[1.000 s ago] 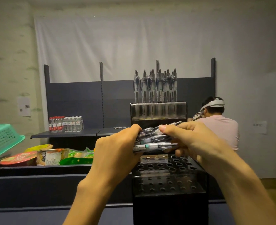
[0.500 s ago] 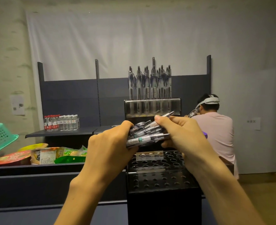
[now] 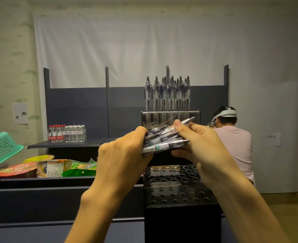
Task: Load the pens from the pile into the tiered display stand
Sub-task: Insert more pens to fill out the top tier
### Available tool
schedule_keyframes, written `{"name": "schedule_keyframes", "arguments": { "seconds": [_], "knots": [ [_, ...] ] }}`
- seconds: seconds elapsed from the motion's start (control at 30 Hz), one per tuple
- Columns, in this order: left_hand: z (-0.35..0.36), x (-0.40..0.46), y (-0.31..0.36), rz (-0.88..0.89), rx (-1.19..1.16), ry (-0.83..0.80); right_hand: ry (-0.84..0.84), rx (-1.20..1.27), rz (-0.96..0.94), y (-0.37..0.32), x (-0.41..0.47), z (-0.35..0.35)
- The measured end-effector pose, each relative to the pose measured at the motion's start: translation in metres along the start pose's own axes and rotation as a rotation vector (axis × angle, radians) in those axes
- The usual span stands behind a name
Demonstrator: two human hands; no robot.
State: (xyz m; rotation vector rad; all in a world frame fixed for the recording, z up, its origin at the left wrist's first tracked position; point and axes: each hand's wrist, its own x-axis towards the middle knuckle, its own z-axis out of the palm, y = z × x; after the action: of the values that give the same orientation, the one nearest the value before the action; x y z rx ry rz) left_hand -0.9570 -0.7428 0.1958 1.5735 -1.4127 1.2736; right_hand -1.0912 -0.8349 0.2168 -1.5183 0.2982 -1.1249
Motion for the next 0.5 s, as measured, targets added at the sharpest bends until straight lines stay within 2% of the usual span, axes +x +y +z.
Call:
{"name": "schedule_keyframes", "arguments": {
  "seconds": [0.17, 0.3, 0.5],
  "knots": [
    [-0.006, 0.000, -0.006, -0.034, 0.016, -0.001, 0.224, 0.053, -0.050, -0.010, 0.021, -0.005],
    [-0.003, -0.001, -0.011, -0.055, -0.001, 0.003, 0.346, 0.041, -0.177, -0.016, 0.033, -0.015],
    [0.004, -0.002, -0.007, -0.050, -0.022, -0.008, 0.678, 0.041, -0.362, -0.028, 0.061, -0.031]
  ]
}}
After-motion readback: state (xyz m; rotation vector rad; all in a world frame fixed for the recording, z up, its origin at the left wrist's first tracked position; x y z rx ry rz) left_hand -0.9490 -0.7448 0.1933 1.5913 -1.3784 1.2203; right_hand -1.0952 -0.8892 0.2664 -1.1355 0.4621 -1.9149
